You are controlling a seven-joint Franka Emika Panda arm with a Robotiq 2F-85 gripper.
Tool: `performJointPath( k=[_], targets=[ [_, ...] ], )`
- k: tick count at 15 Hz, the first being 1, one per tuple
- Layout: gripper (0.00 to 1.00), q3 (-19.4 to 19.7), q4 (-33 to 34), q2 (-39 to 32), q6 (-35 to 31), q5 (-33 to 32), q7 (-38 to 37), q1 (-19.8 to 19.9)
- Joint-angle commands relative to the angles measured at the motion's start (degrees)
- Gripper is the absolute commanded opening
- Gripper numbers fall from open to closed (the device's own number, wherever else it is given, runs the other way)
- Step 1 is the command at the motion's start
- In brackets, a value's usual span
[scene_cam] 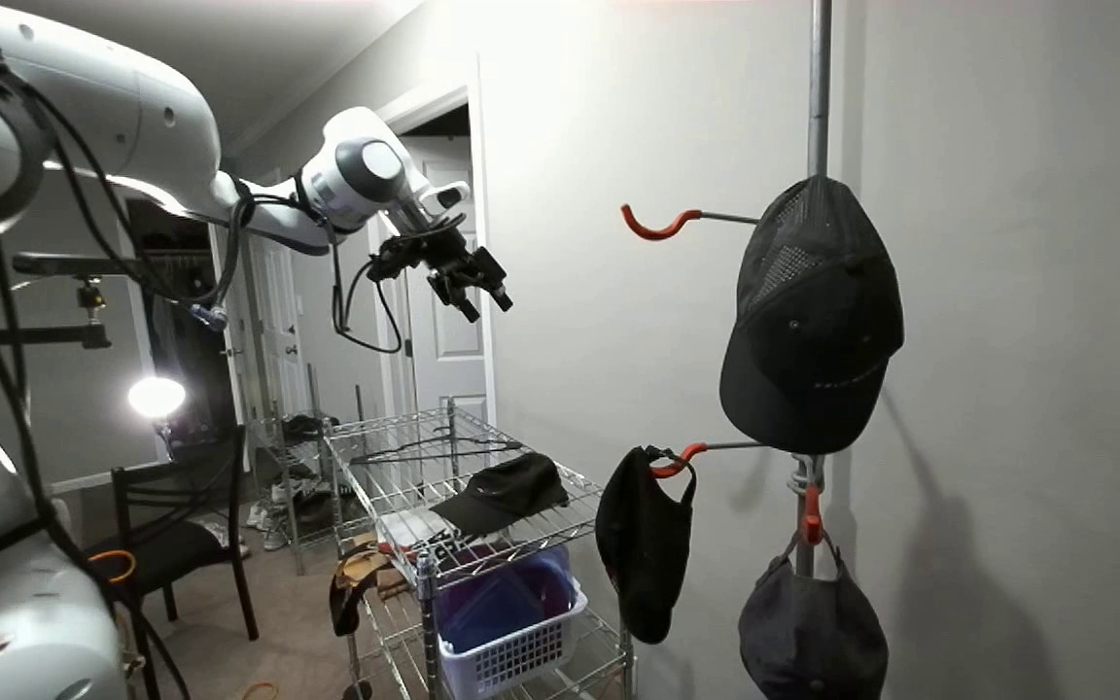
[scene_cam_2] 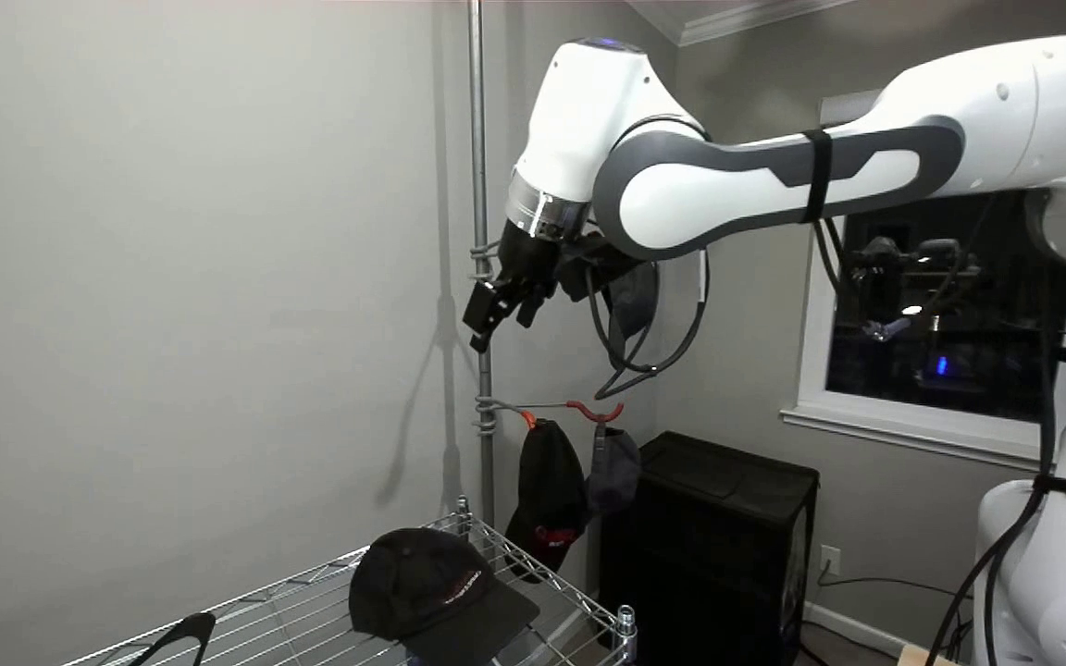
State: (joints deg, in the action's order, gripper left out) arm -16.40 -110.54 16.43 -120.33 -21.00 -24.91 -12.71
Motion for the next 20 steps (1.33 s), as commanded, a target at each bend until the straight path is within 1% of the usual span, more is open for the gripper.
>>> performJointPath(
  k=[1, 3, 5, 6, 9, 11, 13, 16, 17, 20],
  targets=[
    [1.0, 2.5, -9.5, 9.3, 0.0, 1.2, 0.7, 3.6],
    [1.0, 4.2, -13.1, 12.5, -0.3, 2.0, 0.7, 5.5],
    [1.0, 5.2, -16.0, 15.3, -0.2, 0.6, -0.6, 8.4],
    [1.0, 5.5, -17.5, 16.8, 0.0, -1.0, -1.7, 10.6],
    [1.0, 8.1, -20.8, 20.2, -0.4, -1.4, -1.8, 15.8],
    [1.0, 9.9, -21.8, 21.2, -1.8, -1.9, -1.6, 19.5],
    [1.0, 12.5, -21.5, 20.2, -4.3, -1.6, -0.5, 22.3],
    [1.0, 15.5, -18.7, 16.2, -12.0, -1.2, 0.1, 25.8],
    [1.0, 16.1, -17.6, 14.5, -15.4, -1.1, 0.3, 26.6],
    [1.0, 16.0, -11.8, 7.7, -22.8, -0.5, 0.6, 28.0]
  ],
)
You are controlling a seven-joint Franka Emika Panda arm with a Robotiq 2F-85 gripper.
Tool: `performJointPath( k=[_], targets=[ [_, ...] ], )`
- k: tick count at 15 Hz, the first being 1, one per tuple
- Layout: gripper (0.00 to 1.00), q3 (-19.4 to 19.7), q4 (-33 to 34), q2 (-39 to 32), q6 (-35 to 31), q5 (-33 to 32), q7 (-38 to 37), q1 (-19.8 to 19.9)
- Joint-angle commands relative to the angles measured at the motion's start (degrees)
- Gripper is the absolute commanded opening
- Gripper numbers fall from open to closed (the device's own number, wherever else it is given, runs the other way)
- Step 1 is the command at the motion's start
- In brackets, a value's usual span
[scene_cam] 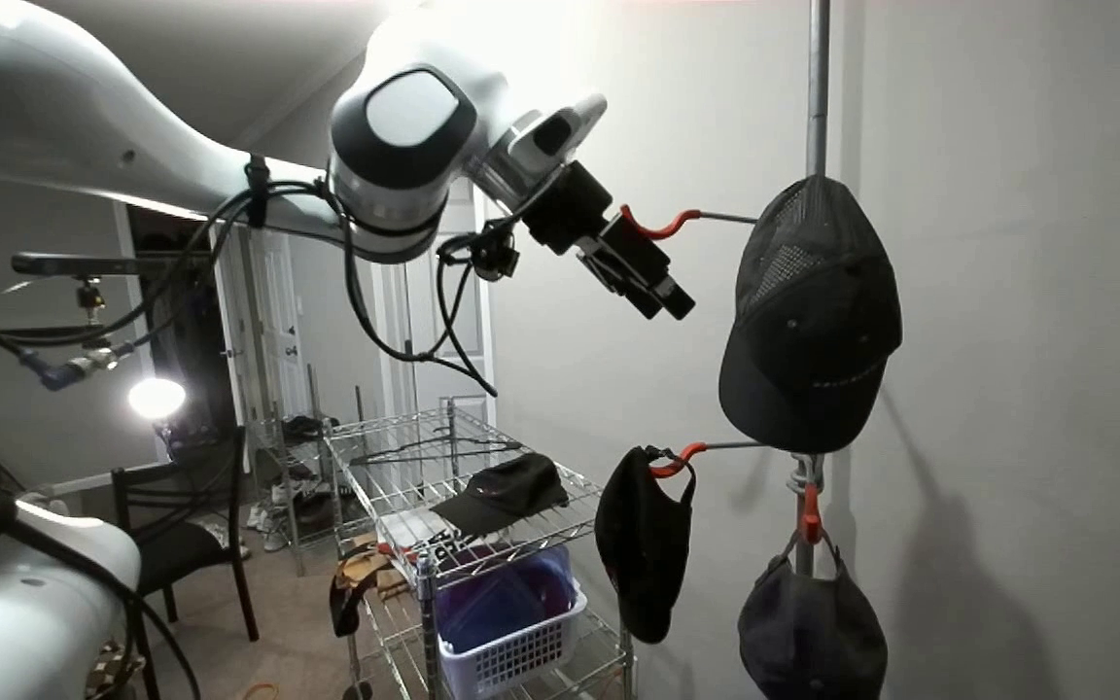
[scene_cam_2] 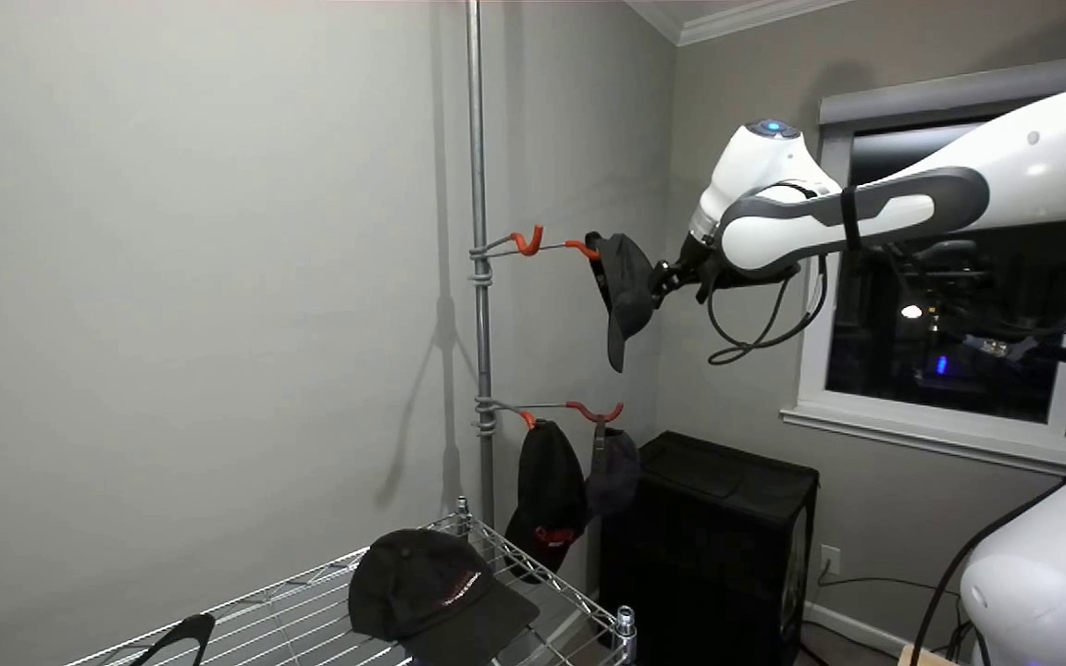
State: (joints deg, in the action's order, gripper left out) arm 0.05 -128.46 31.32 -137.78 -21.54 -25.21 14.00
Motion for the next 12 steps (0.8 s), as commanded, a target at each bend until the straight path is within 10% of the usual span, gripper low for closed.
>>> performJointPath(
  k=[1, 12],
  targets=[
    [1.0, -0.8, 8.2, -9.4, -6.9, -0.1, 0.9, 1.6],
    [1.0, -1.5, 21.7, -19.1, -11.1, -6.0, -0.3, 0.5]
  ],
)
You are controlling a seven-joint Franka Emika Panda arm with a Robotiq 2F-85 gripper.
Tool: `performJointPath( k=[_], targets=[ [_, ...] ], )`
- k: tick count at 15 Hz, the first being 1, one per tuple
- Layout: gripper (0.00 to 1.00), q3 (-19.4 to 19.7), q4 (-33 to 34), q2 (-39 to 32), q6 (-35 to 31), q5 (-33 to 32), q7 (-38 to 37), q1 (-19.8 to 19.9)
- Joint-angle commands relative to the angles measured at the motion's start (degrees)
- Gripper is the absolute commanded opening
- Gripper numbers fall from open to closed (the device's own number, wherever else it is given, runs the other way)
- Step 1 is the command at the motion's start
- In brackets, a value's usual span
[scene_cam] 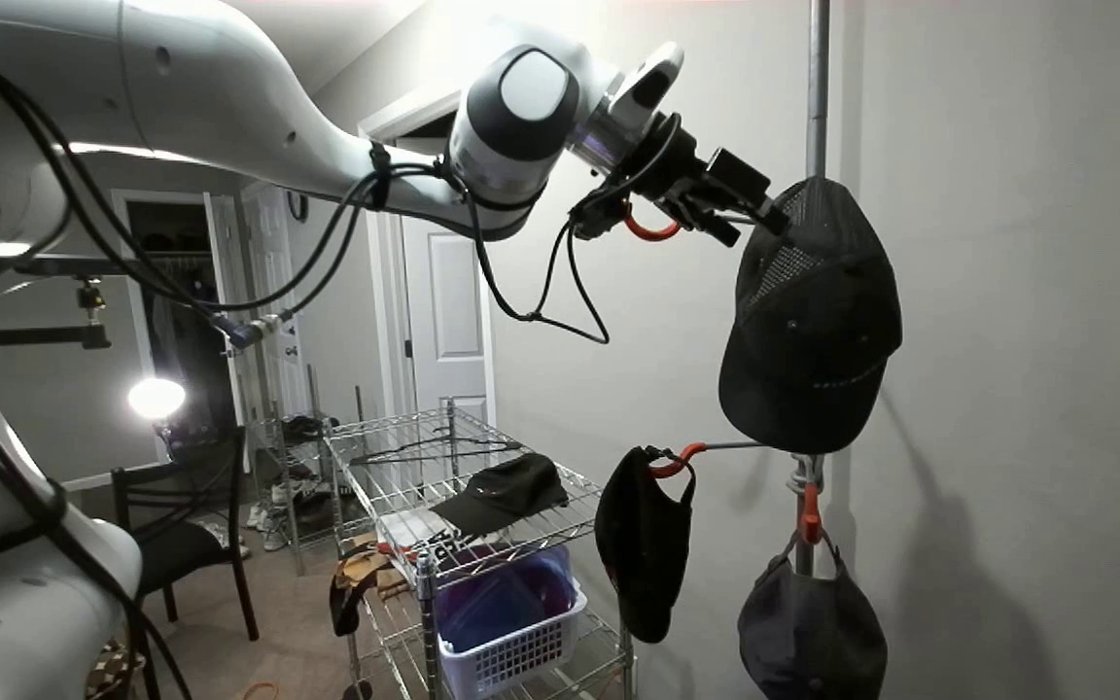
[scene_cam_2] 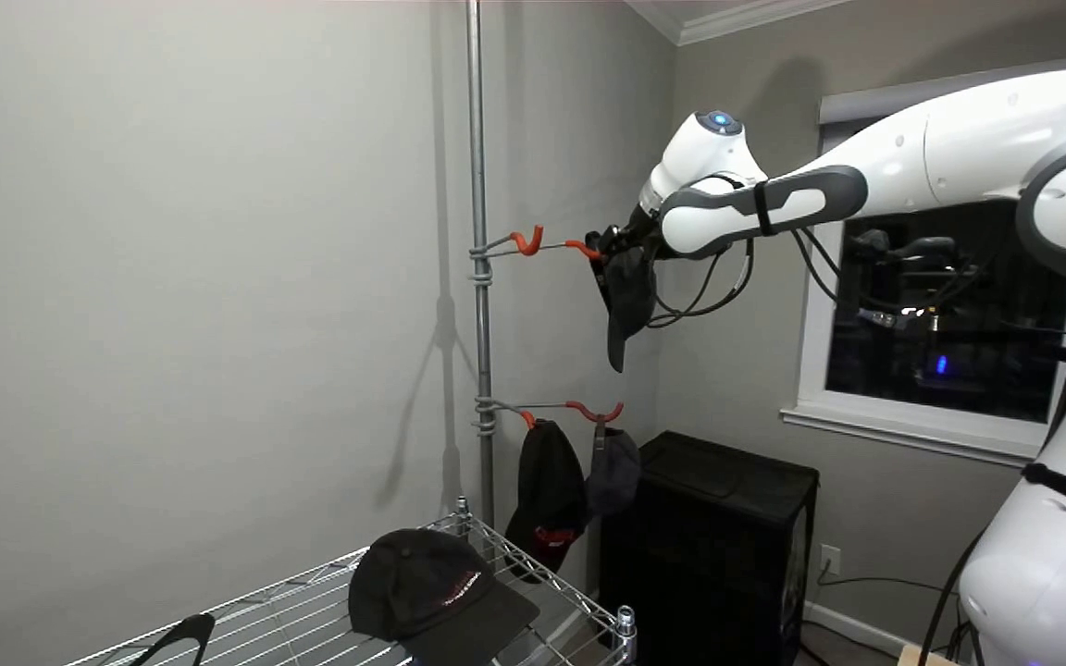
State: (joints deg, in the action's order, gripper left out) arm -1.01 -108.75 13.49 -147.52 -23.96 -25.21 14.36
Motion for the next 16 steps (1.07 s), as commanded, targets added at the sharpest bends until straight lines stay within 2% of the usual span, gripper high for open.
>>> performJointPath(
  k=[1, 10, 16],
  targets=[
    [1.0, -0.4, 2.4, -1.4, -1.0, -4.5, -0.4, 0.0],
    [1.0, 2.0, 2.5, -1.5, -0.9, -6.5, 0.0, 0.5],
    [1.0, 4.1, 5.1, -5.0, -0.6, -5.5, 1.4, 0.4]
  ],
)
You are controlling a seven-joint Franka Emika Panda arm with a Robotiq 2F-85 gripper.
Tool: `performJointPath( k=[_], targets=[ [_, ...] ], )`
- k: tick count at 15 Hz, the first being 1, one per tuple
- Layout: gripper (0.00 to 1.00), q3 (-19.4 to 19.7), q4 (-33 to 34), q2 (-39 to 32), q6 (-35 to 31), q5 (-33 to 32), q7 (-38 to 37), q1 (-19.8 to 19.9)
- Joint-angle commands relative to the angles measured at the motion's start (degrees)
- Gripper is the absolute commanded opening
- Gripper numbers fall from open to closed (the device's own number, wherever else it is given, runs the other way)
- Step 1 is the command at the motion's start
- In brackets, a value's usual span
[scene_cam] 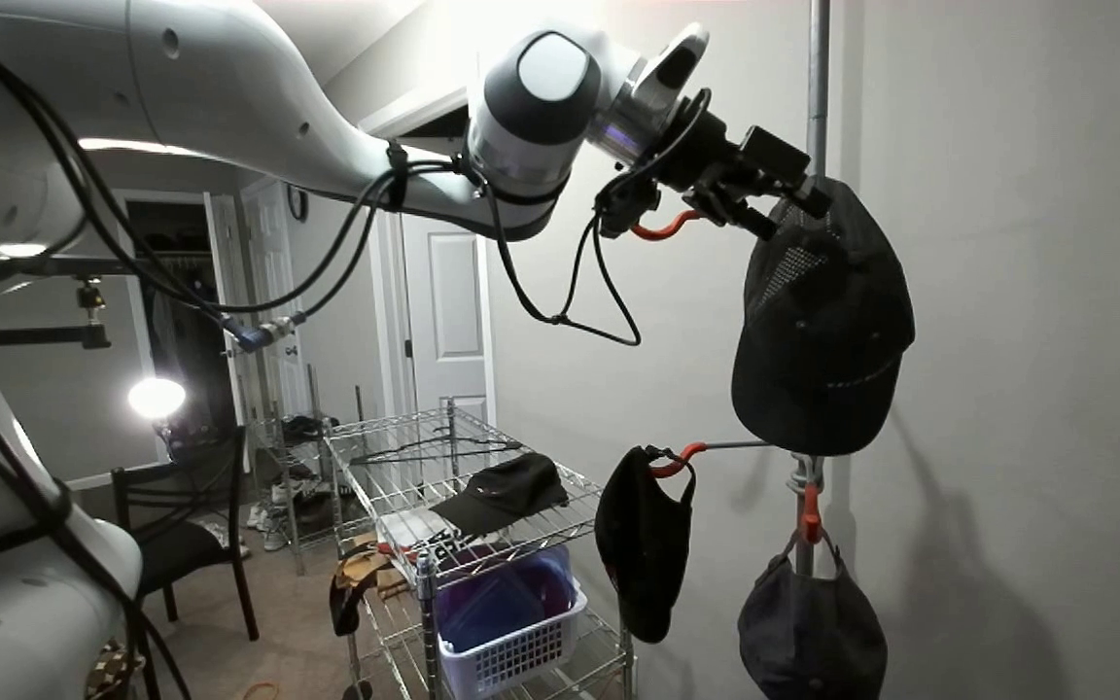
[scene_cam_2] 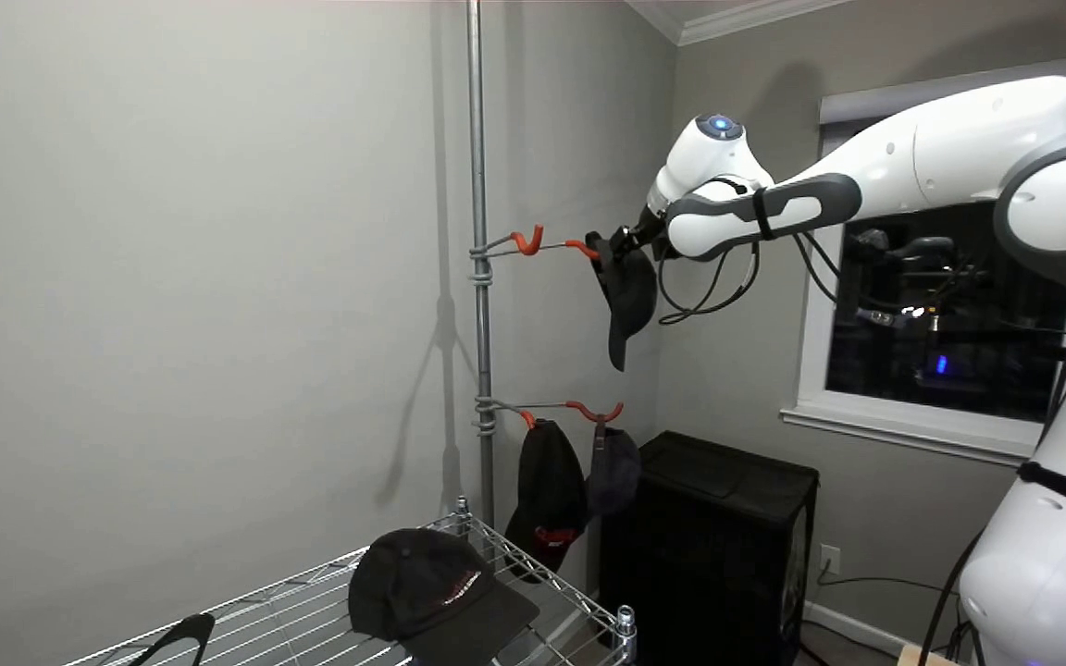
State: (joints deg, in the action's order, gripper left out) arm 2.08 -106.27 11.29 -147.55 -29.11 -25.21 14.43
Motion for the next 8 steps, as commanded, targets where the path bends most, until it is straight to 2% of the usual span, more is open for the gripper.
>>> performJointPath(
  k=[1, 3, 4, 5, 8],
  targets=[
    [1.0, 1.5, 3.3, -3.4, -0.6, -0.2, 1.7, 0.2],
    [1.0, 2.4, 4.4, -4.6, -0.9, 1.0, 2.9, -0.4],
    [0.75, 2.6, 4.9, -5.1, -1.3, 1.0, 3.1, -0.6],
    [0.74, 2.8, 5.4, -5.4, -1.0, 1.2, 3.5, -1.0],
    [0.53, 2.9, 6.2, -6.0, -1.0, 1.0, 3.6, -1.6]
  ],
)
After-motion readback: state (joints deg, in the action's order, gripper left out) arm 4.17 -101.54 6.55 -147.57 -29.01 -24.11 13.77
